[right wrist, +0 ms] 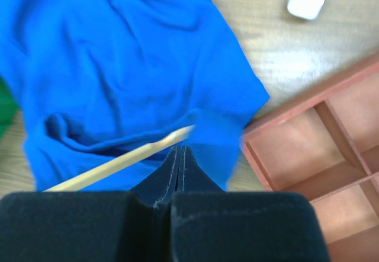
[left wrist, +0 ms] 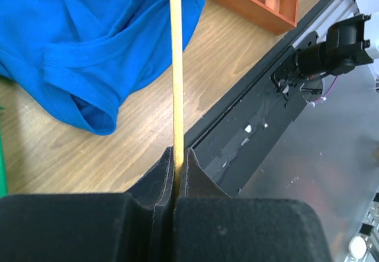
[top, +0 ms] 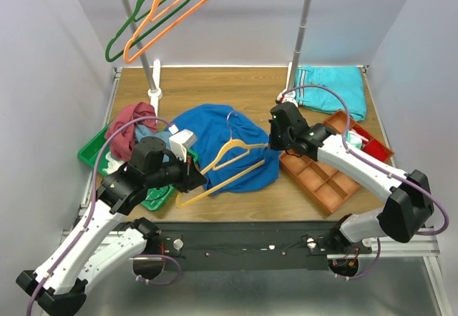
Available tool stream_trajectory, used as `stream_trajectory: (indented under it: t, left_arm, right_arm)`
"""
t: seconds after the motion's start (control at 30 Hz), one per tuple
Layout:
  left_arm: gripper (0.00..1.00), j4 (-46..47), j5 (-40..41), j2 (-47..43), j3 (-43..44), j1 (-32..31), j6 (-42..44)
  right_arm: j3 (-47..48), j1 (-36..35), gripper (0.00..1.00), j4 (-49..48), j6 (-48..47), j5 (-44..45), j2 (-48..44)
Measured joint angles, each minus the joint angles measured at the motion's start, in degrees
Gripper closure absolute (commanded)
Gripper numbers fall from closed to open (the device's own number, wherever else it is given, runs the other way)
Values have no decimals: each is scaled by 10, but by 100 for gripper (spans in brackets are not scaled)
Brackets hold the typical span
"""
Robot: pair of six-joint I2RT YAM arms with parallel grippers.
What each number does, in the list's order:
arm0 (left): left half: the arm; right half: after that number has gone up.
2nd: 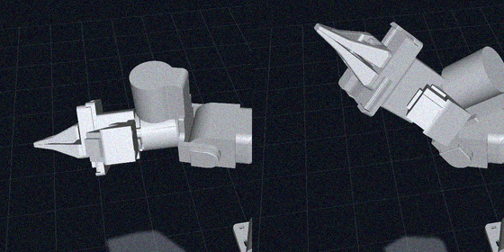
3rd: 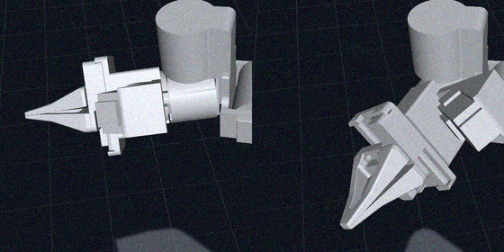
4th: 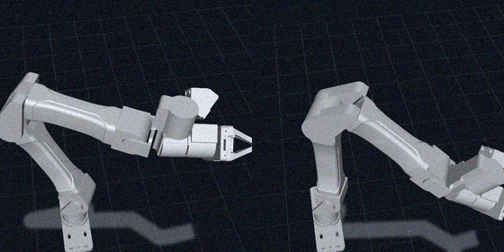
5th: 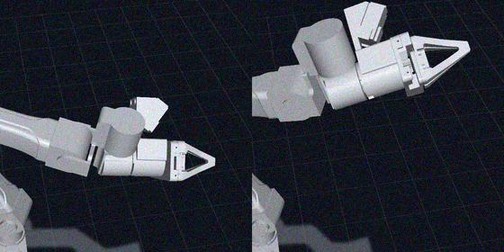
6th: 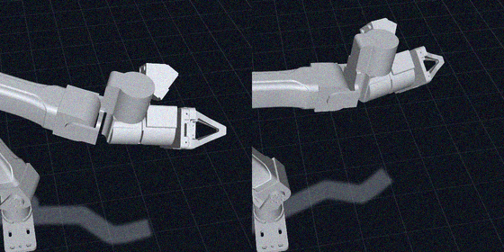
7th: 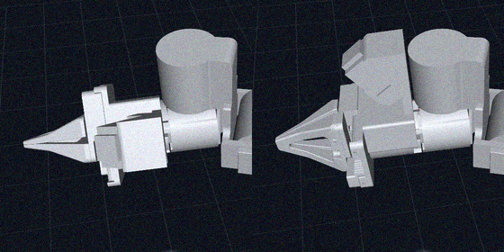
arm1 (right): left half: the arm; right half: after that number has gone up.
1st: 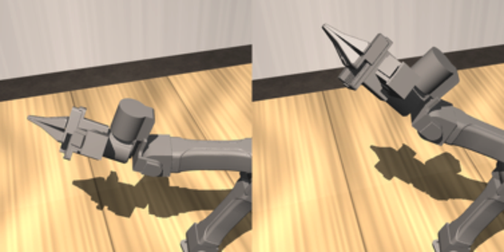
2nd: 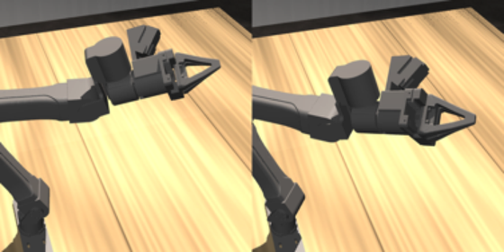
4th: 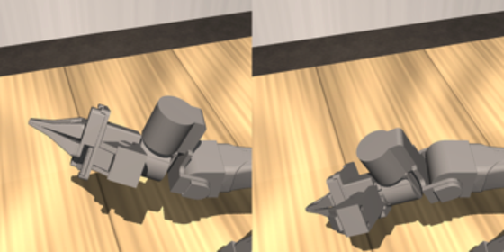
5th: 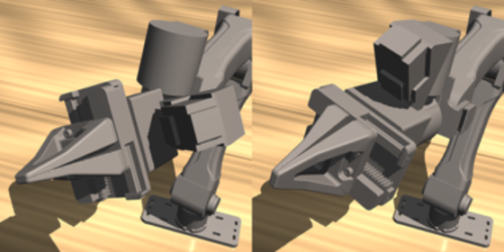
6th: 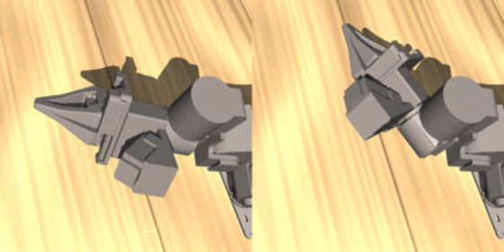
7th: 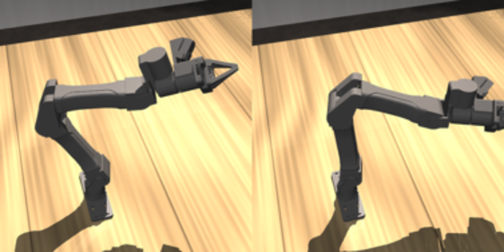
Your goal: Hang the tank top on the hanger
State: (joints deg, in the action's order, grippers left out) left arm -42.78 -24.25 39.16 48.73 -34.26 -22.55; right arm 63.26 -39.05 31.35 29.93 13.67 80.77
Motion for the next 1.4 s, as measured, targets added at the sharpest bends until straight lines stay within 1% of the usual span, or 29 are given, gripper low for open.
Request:
stream_trajectory:
  t: [0.17,0.43,0.57,0.63,0.77,0.93,1.1,1.17,1.4]
  left_arm:
    - [100,10,-3,1,0,0,3]
    - [100,14,-21,-2,1,0,7]
    - [100,10,-22,3,2,0,13]
    - [100,9,-22,4,2,0,15]
    - [100,2,-22,5,2,0,16]
    - [100,2,-22,13,1,0,15]
    - [100,2,-22,16,-7,0,15]
    - [100,2,-22,17,-10,0,14]
    - [100,3,-23,29,-14,0,13]
  right_arm:
    - [25,0,99,6,-5,-1,-17]
    - [58,0,99,33,-15,45,-18]
    - [57,0,91,47,-13,57,-17]
    - [49,0,88,48,-9,63,-18]
    - [-1,0,78,47,5,64,-22]
    - [-42,0,73,47,20,60,-22]
    - [-52,0,61,42,29,52,-22]
    - [-59,0,59,36,30,47,-22]
    - [-72,0,59,15,32,36,-14]
